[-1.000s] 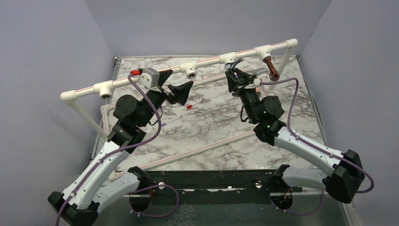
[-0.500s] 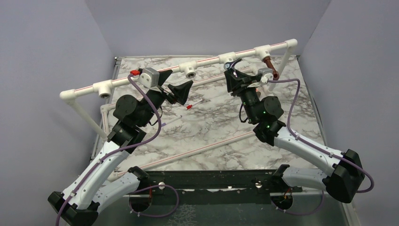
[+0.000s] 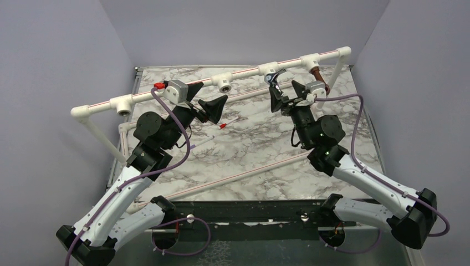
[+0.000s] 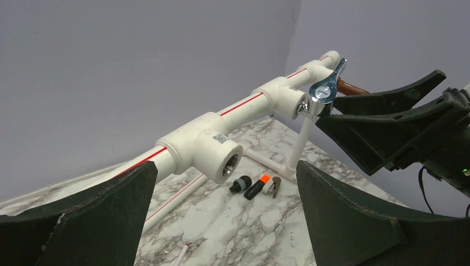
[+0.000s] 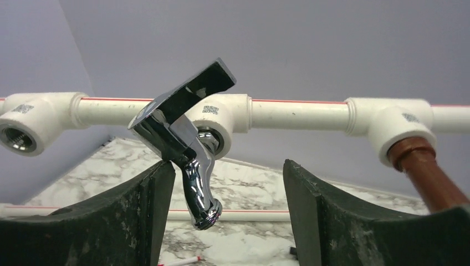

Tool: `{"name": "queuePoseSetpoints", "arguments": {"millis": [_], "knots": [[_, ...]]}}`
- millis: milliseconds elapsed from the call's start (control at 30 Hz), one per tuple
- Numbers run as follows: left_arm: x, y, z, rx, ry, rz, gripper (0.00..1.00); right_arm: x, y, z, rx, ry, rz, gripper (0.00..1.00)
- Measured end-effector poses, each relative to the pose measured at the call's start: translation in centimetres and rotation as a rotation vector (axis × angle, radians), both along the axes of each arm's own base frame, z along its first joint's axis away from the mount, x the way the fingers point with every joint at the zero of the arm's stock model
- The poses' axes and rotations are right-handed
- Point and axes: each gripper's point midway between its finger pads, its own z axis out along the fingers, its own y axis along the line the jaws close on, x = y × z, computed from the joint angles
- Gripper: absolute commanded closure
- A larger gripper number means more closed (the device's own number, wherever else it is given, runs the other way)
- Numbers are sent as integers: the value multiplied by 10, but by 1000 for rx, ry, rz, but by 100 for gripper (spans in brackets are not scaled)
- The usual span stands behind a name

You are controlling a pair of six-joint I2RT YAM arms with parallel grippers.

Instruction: Install the water faucets

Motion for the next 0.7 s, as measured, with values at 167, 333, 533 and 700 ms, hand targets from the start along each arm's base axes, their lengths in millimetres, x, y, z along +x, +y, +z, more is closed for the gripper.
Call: {"name": "queuePoseSetpoints", "arguments": {"millis": [167, 333, 533, 700], "knots": [[0, 0, 0, 0, 0, 0, 3, -4, -2, 10, -157, -27, -5, 19], [0, 0, 0, 0, 0, 0, 3, -11, 2, 30, -272, -74, 32, 19], [0, 0, 0, 0, 1, 0, 3, -21, 7, 62, -315, -158, 74, 19], [0, 0, 0, 1, 1, 0, 3, -17, 22, 56, -379, -153, 119, 19]]}}
